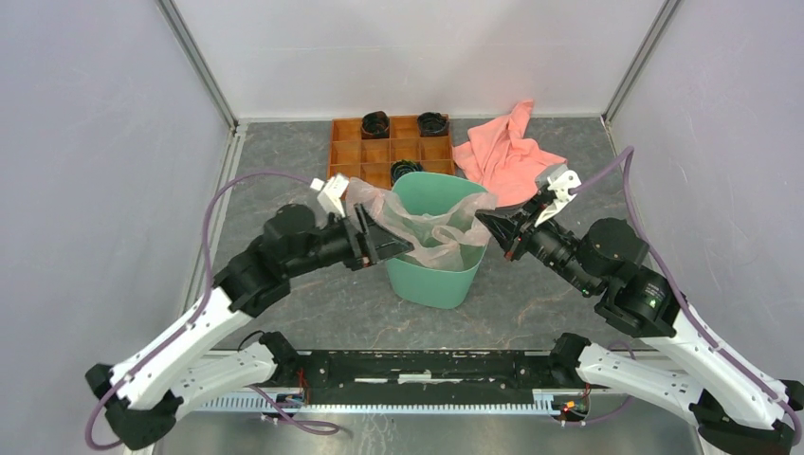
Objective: Put the trash bags into the trash bin
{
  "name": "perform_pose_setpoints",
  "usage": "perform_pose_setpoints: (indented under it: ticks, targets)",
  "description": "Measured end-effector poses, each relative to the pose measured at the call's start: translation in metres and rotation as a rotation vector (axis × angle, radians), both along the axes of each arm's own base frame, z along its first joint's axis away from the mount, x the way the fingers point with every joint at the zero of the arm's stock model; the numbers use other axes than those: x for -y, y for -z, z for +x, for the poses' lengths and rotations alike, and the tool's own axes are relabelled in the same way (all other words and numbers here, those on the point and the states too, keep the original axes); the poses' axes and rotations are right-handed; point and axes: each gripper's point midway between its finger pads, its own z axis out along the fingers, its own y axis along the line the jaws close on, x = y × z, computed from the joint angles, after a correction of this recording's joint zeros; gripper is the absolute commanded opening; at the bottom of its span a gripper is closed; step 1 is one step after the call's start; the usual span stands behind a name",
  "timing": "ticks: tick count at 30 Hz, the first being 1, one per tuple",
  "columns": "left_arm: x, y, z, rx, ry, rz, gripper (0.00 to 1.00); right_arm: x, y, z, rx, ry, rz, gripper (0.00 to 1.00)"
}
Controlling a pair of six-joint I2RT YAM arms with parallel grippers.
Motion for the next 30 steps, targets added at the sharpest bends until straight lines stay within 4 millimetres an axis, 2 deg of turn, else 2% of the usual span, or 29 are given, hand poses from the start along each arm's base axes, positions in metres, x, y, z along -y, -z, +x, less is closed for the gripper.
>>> perform_pose_setpoints:
  ticks: [2, 4, 8, 13, 16, 19, 22, 23, 25, 27, 29, 30]
  targets:
    - [0.013, 0.006, 0.005, -0.010, 0.014, 0.035, 0.47, 0.000, 0.000, 0.000, 0.000, 0.003, -0.001, 0.01]
    - [0.018, 0.014, 0.015, -0.011, -0.012, 0.074, 0.30, 0.001, 0.001, 0.001, -0.002, 0.006, -0.003, 0.01]
    - [0.007, 0.012, 0.028, 0.032, -0.085, 0.134, 0.04, 0.009, 0.005, 0.002, 0.002, 0.030, -0.062, 0.01]
    - [-0.018, -0.023, 0.038, 0.141, -0.187, 0.185, 0.02, 0.038, -0.009, 0.006, 0.028, 0.126, -0.171, 0.02]
    - [-0.031, -0.034, 0.030, 0.188, -0.203, 0.160, 0.02, 0.058, -0.017, -0.001, 0.042, 0.156, -0.202, 0.04]
    - [-0.038, -0.028, 0.012, 0.219, -0.169, 0.103, 0.02, 0.076, -0.013, -0.010, 0.042, 0.176, -0.217, 0.12]
    - [-0.040, -0.006, -0.009, 0.218, -0.106, 0.043, 0.02, 0.093, -0.007, -0.015, 0.030, 0.209, -0.237, 0.18]
    - [-0.040, 0.003, -0.014, 0.210, -0.089, 0.029, 0.02, 0.097, -0.003, -0.015, 0.023, 0.225, -0.249, 0.22]
    - [-0.039, 0.017, -0.021, 0.186, -0.063, 0.014, 0.02, 0.103, 0.004, -0.014, 0.002, 0.257, -0.270, 0.38]
    - [-0.038, 0.026, -0.027, 0.164, -0.042, -0.008, 0.02, 0.110, 0.016, -0.011, -0.036, 0.304, -0.290, 0.58]
    - [-0.037, 0.025, -0.031, 0.164, -0.028, -0.034, 0.02, 0.111, 0.025, -0.011, -0.074, 0.317, -0.290, 0.76]
    - [-0.036, 0.022, -0.032, 0.167, -0.023, -0.054, 0.02, 0.109, 0.031, -0.012, -0.096, 0.312, -0.290, 0.81]
